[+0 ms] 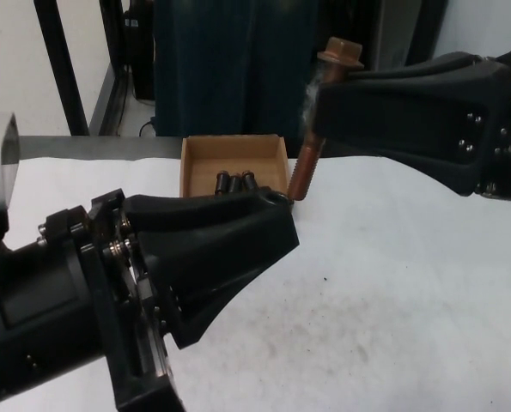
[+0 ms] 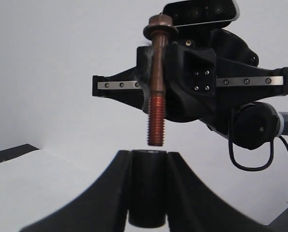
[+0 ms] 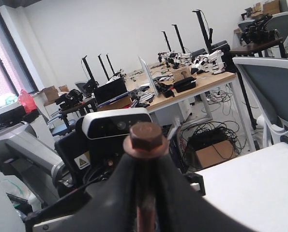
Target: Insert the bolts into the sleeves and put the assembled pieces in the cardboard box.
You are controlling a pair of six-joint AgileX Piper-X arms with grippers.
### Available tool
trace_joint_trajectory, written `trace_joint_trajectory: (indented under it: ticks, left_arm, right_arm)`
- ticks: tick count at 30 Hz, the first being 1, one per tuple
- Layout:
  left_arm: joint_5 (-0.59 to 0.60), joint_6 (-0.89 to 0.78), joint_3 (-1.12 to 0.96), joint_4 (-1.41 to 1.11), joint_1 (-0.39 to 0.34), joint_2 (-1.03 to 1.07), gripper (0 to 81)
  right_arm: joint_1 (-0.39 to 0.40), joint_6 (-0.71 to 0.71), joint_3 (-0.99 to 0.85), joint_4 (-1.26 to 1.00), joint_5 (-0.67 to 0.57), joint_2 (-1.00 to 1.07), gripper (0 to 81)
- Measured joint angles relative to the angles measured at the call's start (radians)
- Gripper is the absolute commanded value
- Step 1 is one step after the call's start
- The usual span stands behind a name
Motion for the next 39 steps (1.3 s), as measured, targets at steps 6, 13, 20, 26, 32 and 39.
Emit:
trace_joint_trajectory:
  ticks: [6, 13, 20, 26, 32, 39]
  left_arm:
    - [0.000, -0.025, 0.000, -0.018, 0.000, 0.008, 0.9]
    - [0.000, -0.083, 0.000, -0.106, -0.002, 0.092, 0.9]
    - [0.000, -0.088, 0.000, -0.158, -0.004, 0.126, 0.9]
    - [0.018, -0.092, 0.000, -0.163, -0.004, 0.126, 0.9]
    - [0.058, -0.102, 0.000, -0.173, -0.004, 0.126, 0.9]
    - [0.068, -0.098, 0.000, -0.173, -0.004, 0.126, 0.9]
  right_arm:
    - [0.012, 0.000, 0.000, 0.000, 0.000, 0.000, 0.0]
    - [0.012, 0.000, 0.000, -0.001, 0.000, 0.006, 0.0]
    - [0.014, 0.000, 0.000, -0.001, -0.008, 0.007, 0.0]
    - [0.014, 0.000, 0.000, -0.004, -0.019, 0.007, 0.0]
    - [0.014, -0.024, 0.000, -0.004, -0.025, 0.007, 0.0]
    - [0.001, -0.043, 0.000, -0.002, -0.046, 0.007, 0.0]
